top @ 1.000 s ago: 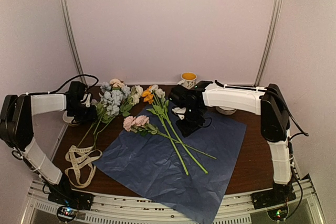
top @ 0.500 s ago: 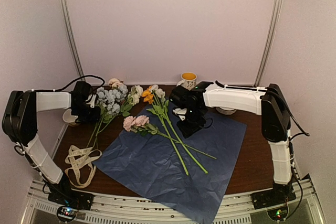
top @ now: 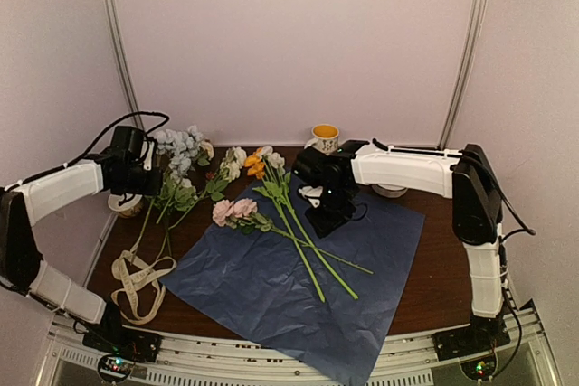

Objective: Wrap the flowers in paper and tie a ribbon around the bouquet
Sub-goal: Pick up the fake flower from the corner of the board, then pass from the left arm to the right

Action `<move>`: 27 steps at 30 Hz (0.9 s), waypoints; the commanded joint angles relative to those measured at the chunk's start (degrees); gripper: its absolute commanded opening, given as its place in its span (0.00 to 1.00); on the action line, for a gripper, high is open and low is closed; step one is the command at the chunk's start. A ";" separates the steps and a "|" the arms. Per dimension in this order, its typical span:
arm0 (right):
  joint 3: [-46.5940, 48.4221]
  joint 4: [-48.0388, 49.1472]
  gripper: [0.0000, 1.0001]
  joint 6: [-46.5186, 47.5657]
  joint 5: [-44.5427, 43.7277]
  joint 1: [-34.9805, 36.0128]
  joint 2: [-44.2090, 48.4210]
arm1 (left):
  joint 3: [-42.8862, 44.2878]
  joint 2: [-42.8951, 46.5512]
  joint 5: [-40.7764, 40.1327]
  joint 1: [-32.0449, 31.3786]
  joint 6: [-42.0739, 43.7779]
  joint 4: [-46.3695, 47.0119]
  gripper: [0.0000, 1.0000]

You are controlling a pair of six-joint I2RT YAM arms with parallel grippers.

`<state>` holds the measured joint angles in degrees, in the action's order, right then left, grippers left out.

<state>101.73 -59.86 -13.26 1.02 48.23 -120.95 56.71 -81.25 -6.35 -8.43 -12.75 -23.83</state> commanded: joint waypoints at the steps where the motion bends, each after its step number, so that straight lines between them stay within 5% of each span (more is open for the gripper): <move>1: -0.80 0.04 0.40 0.25 -1.38 -0.13 3.65 | -1.75 8.38 -13.00 -6.47 5.88 4.75 0.00; 11: -0.55 0.70 0.40 0.16 -3.44 0.22 6.23 | -5.18 25.57 0.68 -7.86 2.56 13.43 0.00; 18: -4.06 14.54 0.40 5.94 0.15 4.83 18.21 | -8.87 36.00 15.92 -11.78 -5.03 30.16 0.00; 24: -8.37 30.51 0.45 13.41 2.66 11.19 27.68 | -3.95 41.58 1.78 -29.28 13.68 28.12 0.00; 27: -9.59 33.89 0.49 14.44 5.71 12.32 29.69 | -3.45 43.83 -3.40 -31.34 16.45 27.16 0.00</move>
<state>94.61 -35.09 -3.07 2.81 59.33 -92.99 50.70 -40.36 -0.89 -37.78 -4.67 -0.27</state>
